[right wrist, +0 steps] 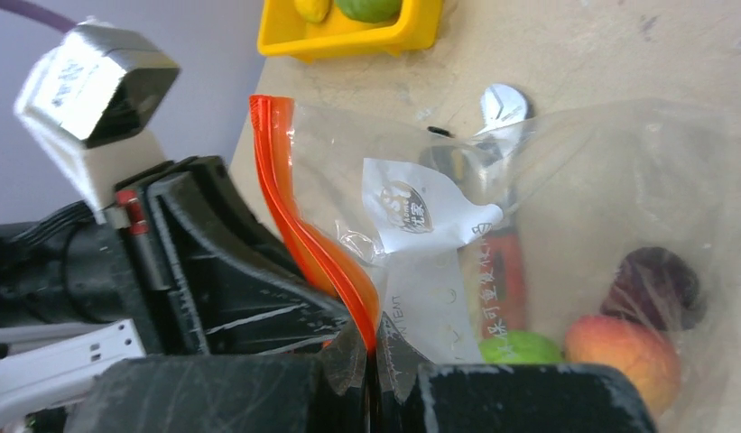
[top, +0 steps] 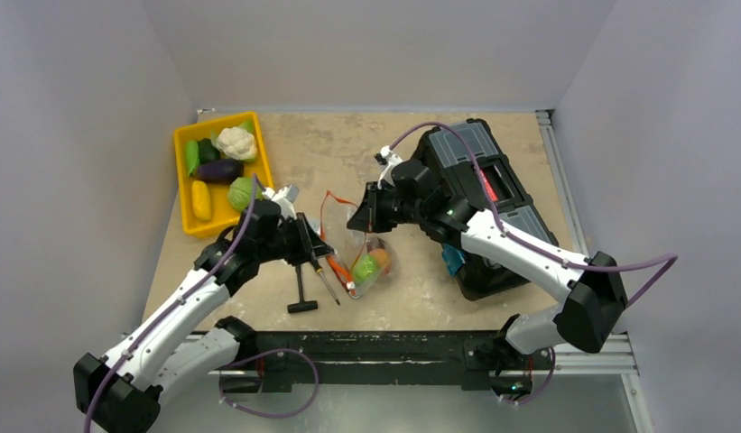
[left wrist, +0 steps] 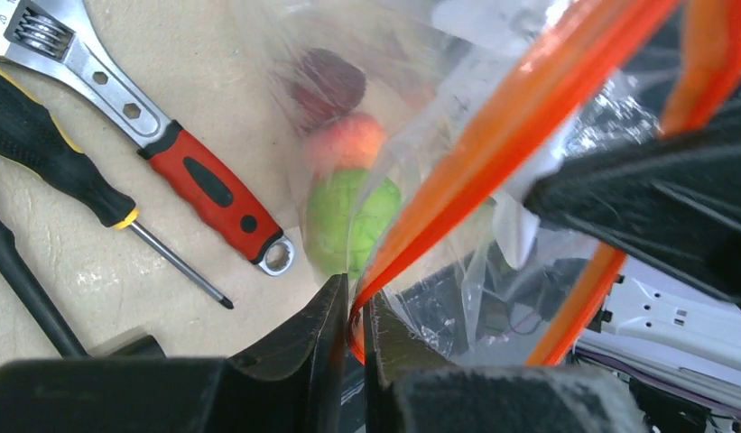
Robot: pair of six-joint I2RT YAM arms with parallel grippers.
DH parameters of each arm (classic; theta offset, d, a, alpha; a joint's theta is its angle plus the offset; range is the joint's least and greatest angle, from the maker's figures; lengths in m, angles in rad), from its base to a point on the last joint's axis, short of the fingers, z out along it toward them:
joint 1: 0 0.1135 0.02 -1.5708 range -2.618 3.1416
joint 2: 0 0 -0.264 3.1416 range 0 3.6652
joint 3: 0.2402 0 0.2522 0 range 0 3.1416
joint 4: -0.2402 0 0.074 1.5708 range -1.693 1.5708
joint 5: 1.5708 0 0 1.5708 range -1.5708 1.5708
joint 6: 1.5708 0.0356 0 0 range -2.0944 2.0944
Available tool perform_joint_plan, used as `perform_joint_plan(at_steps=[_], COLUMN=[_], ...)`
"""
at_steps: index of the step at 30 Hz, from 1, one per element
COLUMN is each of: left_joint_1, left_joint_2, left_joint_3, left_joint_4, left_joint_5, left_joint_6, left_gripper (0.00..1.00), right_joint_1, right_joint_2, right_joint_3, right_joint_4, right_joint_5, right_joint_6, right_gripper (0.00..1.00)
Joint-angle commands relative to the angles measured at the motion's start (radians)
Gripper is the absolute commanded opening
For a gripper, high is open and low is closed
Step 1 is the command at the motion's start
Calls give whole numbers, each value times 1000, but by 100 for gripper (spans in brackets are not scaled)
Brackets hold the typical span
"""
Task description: Place the food in the zip-top bag and seal the zipper
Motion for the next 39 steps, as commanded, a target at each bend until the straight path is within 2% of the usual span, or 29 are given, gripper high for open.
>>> perform_joint_plan(at_steps=[1, 8, 10, 14, 15, 19, 23, 28, 34, 39], left_joint_1=[-6, -4, -4, -3, 3, 91, 292, 514, 615, 723], left_joint_2=[-33, 10, 24, 46, 50, 62, 32, 106, 318, 527], left_joint_3=[90, 239, 280, 368, 388, 444, 400, 389, 517, 627], left_joint_4=[-53, -111, -116, -190, -215, -314, -289, -248, -300, -331], left_joint_5=[44, 125, 136, 63, 35, -43, -72, -9, -308, -355], left_joint_6=[32, 75, 91, 170, 193, 265, 285, 317, 451, 505], left_gripper=[10, 12, 19, 53, 58, 67, 79, 80, 81, 80], right_joint_1=[2, 2, 2, 2, 3, 3, 2, 2, 2, 1], right_joint_2=[-30, -83, -102, -142, -148, -155, -155, -141, -107, -77], right_joint_3=[82, 100, 100, 94, 93, 85, 68, 50, 34, 31], right_joint_4=[-92, -199, -212, -224, -224, -215, -190, -156, -97, -50], right_joint_5=[171, 359, 390, 417, 415, 408, 409, 388, 322, 276], right_joint_6=[-89, -168, -180, -198, -202, -224, -250, -271, -288, -315], right_gripper=[0, 0, 0, 0, 0, 0, 0, 0, 0, 0])
